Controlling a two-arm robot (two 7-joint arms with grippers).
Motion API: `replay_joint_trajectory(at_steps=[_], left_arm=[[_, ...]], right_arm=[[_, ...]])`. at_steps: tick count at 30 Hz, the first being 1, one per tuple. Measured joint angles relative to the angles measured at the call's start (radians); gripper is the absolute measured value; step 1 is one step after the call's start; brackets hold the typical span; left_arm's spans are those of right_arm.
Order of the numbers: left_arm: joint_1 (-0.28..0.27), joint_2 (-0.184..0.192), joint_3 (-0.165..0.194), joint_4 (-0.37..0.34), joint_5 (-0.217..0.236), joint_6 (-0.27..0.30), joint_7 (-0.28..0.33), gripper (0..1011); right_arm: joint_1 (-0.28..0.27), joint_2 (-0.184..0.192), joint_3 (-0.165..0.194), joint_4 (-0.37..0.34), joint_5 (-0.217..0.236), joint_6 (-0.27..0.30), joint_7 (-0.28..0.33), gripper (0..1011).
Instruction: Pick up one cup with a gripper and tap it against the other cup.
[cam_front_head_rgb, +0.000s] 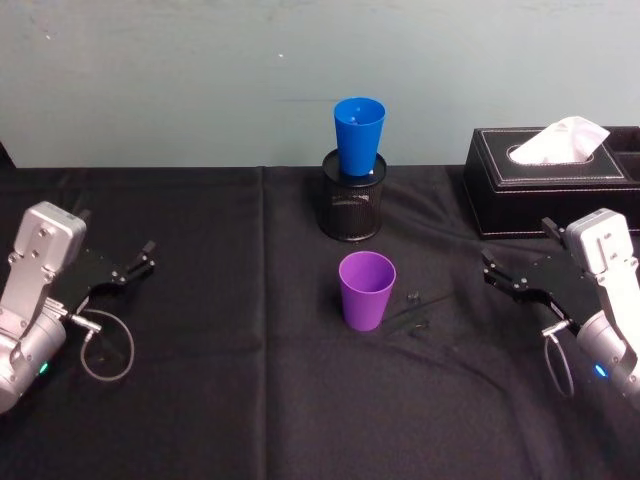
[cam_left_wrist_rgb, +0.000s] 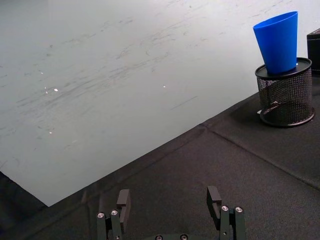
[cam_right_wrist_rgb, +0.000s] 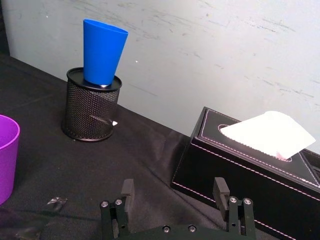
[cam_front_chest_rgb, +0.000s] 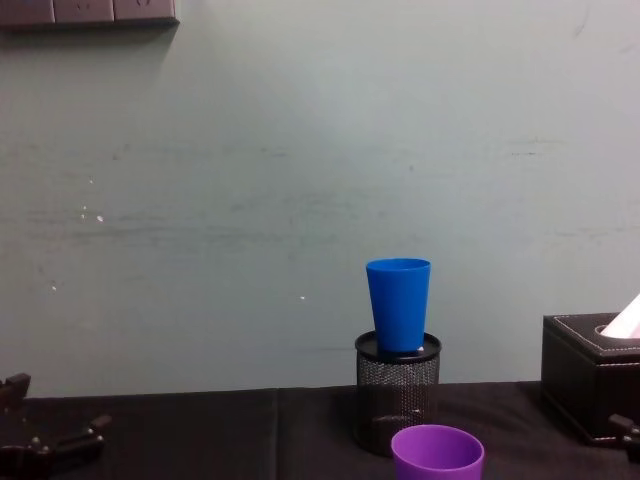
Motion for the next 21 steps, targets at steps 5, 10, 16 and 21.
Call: replay_joint_trajectory(at_steps=[5,10,16,21], left_arm=[[0.0,0.0,0.0,0.0,0.0,0.0,0.0,1000],[0.0,0.0,0.0,0.0,0.0,0.0,0.0,1000],[0.0,0.0,0.0,0.0,0.0,0.0,0.0,1000],[0.0,0.0,0.0,0.0,0.0,0.0,0.0,1000]], right_arm=[[0.0,0.0,0.0,0.0,0.0,0.0,0.0,1003],[0.0,0.0,0.0,0.0,0.0,0.0,0.0,1003],[0.0,0.0,0.0,0.0,0.0,0.0,0.0,1003],[0.0,0.0,0.0,0.0,0.0,0.0,0.0,1003]])
